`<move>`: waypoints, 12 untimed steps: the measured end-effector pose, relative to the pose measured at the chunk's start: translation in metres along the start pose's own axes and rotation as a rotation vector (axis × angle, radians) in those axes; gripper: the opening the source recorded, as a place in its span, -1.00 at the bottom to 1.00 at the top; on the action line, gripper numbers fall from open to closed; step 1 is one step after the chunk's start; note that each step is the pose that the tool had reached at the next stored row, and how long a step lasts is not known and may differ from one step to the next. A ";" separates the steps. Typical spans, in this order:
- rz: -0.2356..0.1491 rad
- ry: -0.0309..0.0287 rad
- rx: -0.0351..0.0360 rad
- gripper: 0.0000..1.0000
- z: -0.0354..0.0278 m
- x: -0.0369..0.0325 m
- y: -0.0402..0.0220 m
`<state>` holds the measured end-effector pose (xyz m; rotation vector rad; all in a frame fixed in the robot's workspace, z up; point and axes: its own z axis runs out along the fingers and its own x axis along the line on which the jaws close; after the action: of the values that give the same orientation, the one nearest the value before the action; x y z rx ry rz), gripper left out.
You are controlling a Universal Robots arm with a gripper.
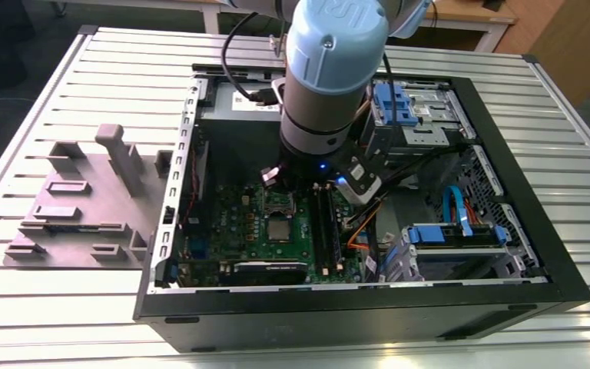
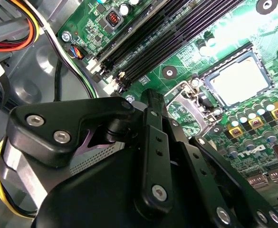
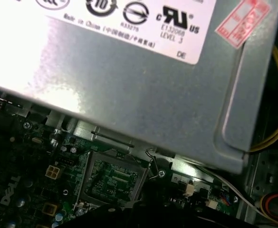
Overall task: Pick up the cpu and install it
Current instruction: 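Close the cpu cover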
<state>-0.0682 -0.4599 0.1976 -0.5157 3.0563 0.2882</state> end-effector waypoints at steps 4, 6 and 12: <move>-0.001 -0.0032 -0.0052 -0.80 -0.0002 0.0008 -0.0001; -0.001 -0.0042 -0.0069 -0.80 -0.0004 0.0011 -0.0001; -0.002 -0.0078 -0.0173 -0.80 -0.0065 0.0020 -0.0024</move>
<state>-0.0693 -0.4640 0.2035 -0.5168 3.0483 0.3161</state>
